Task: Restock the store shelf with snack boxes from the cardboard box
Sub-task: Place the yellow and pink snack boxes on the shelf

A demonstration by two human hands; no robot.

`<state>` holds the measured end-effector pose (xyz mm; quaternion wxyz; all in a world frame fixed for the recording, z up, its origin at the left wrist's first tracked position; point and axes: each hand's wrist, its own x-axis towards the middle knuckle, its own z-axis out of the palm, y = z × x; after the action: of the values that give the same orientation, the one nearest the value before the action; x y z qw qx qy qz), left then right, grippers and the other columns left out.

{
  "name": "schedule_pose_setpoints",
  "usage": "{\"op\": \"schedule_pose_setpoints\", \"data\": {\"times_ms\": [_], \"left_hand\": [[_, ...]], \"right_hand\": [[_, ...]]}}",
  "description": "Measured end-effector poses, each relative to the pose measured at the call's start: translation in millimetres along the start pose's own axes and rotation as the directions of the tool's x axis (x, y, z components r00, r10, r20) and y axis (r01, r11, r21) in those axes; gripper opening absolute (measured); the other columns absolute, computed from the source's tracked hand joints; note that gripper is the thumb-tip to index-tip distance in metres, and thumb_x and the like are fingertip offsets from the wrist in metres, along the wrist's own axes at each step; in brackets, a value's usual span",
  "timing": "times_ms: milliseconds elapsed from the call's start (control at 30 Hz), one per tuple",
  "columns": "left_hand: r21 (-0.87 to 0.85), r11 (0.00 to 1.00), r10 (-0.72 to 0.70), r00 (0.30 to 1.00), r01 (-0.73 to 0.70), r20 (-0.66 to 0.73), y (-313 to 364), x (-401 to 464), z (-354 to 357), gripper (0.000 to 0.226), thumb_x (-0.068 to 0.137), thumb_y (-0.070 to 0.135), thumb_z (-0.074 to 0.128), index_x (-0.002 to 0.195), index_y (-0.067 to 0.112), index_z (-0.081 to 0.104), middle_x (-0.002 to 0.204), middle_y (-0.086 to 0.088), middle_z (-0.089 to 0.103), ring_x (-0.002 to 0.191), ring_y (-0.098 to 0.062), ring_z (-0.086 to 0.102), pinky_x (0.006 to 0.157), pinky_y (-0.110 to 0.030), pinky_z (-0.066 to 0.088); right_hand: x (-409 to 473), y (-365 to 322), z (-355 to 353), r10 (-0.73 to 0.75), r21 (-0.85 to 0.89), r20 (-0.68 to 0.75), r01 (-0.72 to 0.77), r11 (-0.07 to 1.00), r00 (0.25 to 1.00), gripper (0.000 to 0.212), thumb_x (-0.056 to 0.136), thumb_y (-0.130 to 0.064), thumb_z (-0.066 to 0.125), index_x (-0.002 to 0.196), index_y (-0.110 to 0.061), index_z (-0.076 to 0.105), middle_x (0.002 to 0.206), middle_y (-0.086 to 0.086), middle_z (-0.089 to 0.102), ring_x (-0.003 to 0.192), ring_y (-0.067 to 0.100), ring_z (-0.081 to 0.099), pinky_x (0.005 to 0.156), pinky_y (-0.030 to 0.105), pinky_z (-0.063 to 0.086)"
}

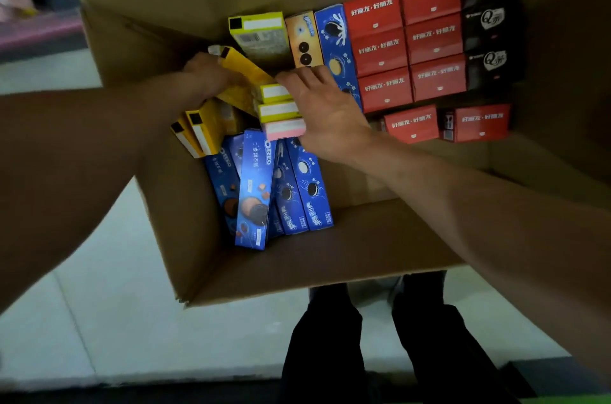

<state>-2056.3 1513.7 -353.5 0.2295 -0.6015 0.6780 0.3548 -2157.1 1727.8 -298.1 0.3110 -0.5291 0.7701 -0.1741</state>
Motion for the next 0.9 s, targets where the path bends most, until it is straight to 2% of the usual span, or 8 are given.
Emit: {"op": "schedule_pose_setpoints", "data": {"times_ms": [133, 267, 400, 500, 600, 700, 800, 900], "left_hand": [[0.175, 0.979, 0.123, 0.986, -0.102, -0.114, 3, -43, -8, 0.054, 0.083, 0.045, 0.073, 0.121, 0.007, 0.063, 0.122, -0.016, 0.064, 0.112, -0.031, 0.062, 0.076, -0.032, 0.043], [0.216, 0.960, 0.205, 0.972, -0.177, -0.116, 14, -104, -35, 0.047, 0.086, 0.040, 0.069, 0.105, -0.002, 0.064, 0.111, -0.025, 0.065, 0.106, -0.039, 0.061, 0.086, -0.040, 0.049], [0.193, 0.932, 0.332, 0.937, -0.307, -0.113, 32, -186, -71, 0.026, 0.082, 0.023, 0.070, 0.075, 0.006, 0.053, 0.095, -0.029, 0.062, 0.093, -0.042, 0.059, 0.080, -0.039, 0.042], [0.165, 0.905, 0.408, 0.909, -0.391, -0.083, 59, -266, -111, 0.021, 0.081, 0.020, 0.072, 0.082, 0.005, 0.058, 0.091, -0.020, 0.059, 0.092, -0.036, 0.055, 0.079, -0.037, 0.039], [0.032, 0.903, 0.429, 0.899, -0.428, -0.089, 87, -353, -161, 0.021, 0.077, 0.019, 0.075, 0.074, 0.014, 0.055, 0.072, 0.000, 0.057, 0.065, -0.013, 0.055, 0.060, -0.026, 0.041], [0.023, 0.835, 0.550, 0.833, -0.550, -0.059, 120, -437, -200, 0.014, 0.077, 0.016, 0.079, 0.084, 0.012, 0.066, 0.086, -0.008, 0.069, 0.077, -0.015, 0.060, 0.066, -0.023, 0.040], [-0.045, 0.748, 0.660, 0.750, -0.662, -0.045, 157, -504, -233, 0.035, 0.077, 0.012, 0.080, 0.068, 0.029, 0.051, 0.071, 0.001, 0.066, 0.066, -0.012, 0.060, 0.054, -0.016, 0.035], [-0.078, 0.625, 0.780, 0.624, -0.777, 0.045, 198, -555, -260, 0.021, 0.076, 0.025, 0.076, 0.095, 0.028, 0.069, 0.106, 0.002, 0.071, 0.103, -0.017, 0.065, 0.087, -0.026, 0.050]], "right_hand": [[-10, -14, -34, 0.000, -0.003, -0.003, 0.000, 1.000, 1.000, 0.083, 0.067, -0.004, 0.076, 0.142, -0.014, 0.040, 0.133, 0.006, 0.048, 0.123, 0.029, 0.037, 0.075, 0.047, 0.054], [-41, -33, -83, 0.068, 0.032, -0.003, -0.068, 0.997, 0.998, 0.087, 0.068, -0.006, 0.078, 0.144, -0.014, 0.037, 0.135, 0.007, 0.046, 0.122, 0.028, 0.036, 0.089, 0.043, 0.050], [-91, -54, -148, 0.196, 0.080, -0.019, -0.194, 0.978, 0.980, 0.092, 0.065, -0.005, 0.080, 0.144, -0.018, 0.035, 0.135, 0.005, 0.045, 0.123, 0.025, 0.036, 0.092, 0.040, 0.047], [-141, -81, -217, 0.305, 0.158, -0.065, -0.292, 0.943, 0.950, 0.085, 0.068, -0.018, 0.083, 0.140, -0.022, 0.039, 0.133, 0.002, 0.047, 0.122, 0.023, 0.038, 0.097, 0.042, 0.044], [-194, -118, -297, 0.400, 0.240, -0.079, -0.372, 0.897, 0.913, 0.083, 0.068, -0.037, 0.085, 0.138, -0.017, 0.045, 0.129, 0.006, 0.051, 0.119, 0.029, 0.043, 0.097, 0.037, 0.036], [-245, -154, -379, 0.483, 0.297, -0.134, -0.430, 0.853, 0.865, 0.086, 0.067, -0.045, 0.087, 0.137, -0.012, 0.048, 0.126, 0.011, 0.055, 0.117, 0.033, 0.047, 0.099, 0.038, 0.036], [-294, -189, -454, 0.553, 0.344, -0.213, -0.467, 0.814, 0.806, 0.090, 0.064, -0.043, 0.083, 0.138, -0.005, 0.048, 0.129, 0.017, 0.055, 0.120, 0.037, 0.049, 0.102, 0.042, 0.040], [-343, -219, -517, 0.610, 0.348, -0.315, -0.510, 0.787, 0.727, 0.089, 0.060, -0.029, 0.085, 0.137, -0.007, 0.047, 0.128, 0.014, 0.054, 0.120, 0.035, 0.048, 0.096, 0.031, 0.039]]}}
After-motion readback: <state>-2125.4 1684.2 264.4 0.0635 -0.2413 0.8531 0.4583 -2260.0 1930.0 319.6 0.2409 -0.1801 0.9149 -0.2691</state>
